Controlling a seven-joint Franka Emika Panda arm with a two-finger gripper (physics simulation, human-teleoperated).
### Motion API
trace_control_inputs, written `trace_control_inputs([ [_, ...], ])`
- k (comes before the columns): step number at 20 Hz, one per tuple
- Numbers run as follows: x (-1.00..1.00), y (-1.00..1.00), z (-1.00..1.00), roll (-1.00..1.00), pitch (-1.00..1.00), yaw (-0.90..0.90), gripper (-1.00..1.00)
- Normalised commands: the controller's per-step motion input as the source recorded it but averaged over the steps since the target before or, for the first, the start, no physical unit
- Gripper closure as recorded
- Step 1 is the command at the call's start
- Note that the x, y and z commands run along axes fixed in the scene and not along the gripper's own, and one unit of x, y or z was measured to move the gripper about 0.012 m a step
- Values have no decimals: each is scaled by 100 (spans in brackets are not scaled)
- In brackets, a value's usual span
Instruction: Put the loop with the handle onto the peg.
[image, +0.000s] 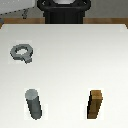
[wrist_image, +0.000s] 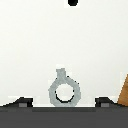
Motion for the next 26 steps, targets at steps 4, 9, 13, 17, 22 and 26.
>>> trace_control_inputs([
  [4, 0, 0, -50, 0, 0, 0, -100],
  [9, 0, 24, -20, 0, 0, 0, -100],
  [13, 50, 25, 0, 0, 0, 0, -100],
  [17, 50, 0, -58, 0, 0, 0, -100],
  [22, -60, 0, -20, 0, 0, 0, -100],
  [26, 0, 0, -50, 0, 0, 0, -100],
])
